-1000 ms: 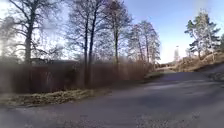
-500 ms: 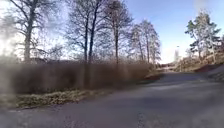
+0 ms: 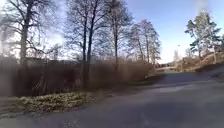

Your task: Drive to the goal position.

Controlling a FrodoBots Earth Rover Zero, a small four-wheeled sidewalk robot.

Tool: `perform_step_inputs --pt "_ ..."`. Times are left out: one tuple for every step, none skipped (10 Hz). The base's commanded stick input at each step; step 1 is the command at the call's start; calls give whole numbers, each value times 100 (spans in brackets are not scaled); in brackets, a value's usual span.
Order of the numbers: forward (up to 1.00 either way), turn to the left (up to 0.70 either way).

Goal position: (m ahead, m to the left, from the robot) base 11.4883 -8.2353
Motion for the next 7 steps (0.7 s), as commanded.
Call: perform_step_inputs --pt "0 0" --pt "0 0" --pt "0 0" --pt "0 0" --pt "0 -26" --pt "0 -70" --pt "0 -70"
